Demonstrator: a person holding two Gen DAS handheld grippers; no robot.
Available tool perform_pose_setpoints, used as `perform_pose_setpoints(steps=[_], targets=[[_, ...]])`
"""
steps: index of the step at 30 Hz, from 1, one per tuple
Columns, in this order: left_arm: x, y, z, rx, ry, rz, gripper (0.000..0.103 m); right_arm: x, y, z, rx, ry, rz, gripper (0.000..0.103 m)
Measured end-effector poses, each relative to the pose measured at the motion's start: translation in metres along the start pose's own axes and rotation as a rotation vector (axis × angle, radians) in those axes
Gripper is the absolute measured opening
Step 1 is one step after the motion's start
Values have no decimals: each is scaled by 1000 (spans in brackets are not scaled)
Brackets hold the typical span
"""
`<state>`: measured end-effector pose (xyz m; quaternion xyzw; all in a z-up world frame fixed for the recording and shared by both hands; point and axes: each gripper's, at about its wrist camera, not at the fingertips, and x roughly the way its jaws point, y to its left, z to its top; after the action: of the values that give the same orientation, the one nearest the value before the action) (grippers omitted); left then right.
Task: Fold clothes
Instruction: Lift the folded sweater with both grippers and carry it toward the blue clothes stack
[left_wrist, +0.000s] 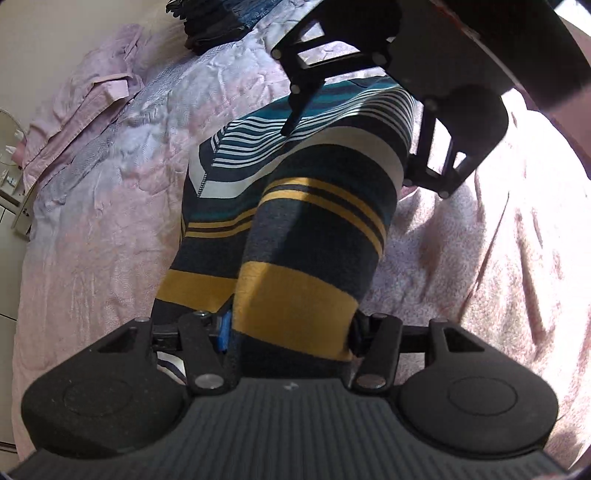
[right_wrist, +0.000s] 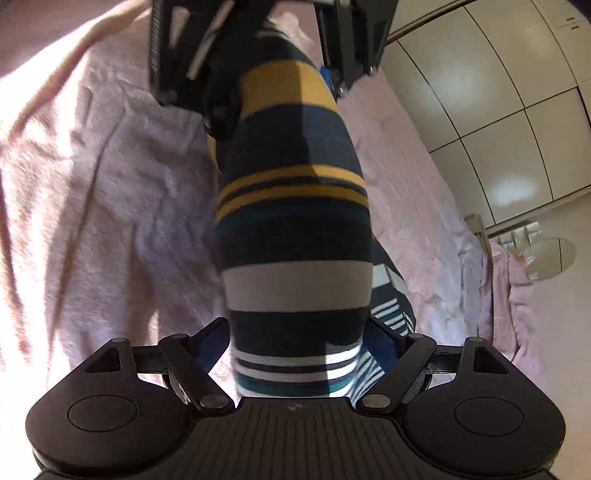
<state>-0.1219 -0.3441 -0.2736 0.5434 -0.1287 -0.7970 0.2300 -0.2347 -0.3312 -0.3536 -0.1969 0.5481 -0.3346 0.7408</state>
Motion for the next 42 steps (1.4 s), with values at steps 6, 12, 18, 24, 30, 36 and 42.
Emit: perform_pose_setpoints(steps=[6, 12, 18, 24, 30, 36, 42], targets=[[27, -48, 5, 250, 72, 186, 73, 1, -33, -6, 62, -10, 119, 48], [51, -40, 9, 285, 133, 171, 52, 5, -38, -6, 32, -3, 172, 45], [7, 0, 29, 218, 115, 142, 45, -26, -60, 6, 10, -10, 170, 36], [-50, 36, 61, 181, 86, 140, 45, -73, -115, 27, 21, 2, 153, 34], [-97, 49, 91, 196, 59, 137, 45, -127, -146, 43, 28, 41, 137, 34], [-122, 49, 113, 236, 26, 132, 45, -169, -153, 46, 68, 74, 86, 34], [-133, 39, 136, 294, -19, 126, 45, -202, -152, 36, 109, 118, 43, 34]])
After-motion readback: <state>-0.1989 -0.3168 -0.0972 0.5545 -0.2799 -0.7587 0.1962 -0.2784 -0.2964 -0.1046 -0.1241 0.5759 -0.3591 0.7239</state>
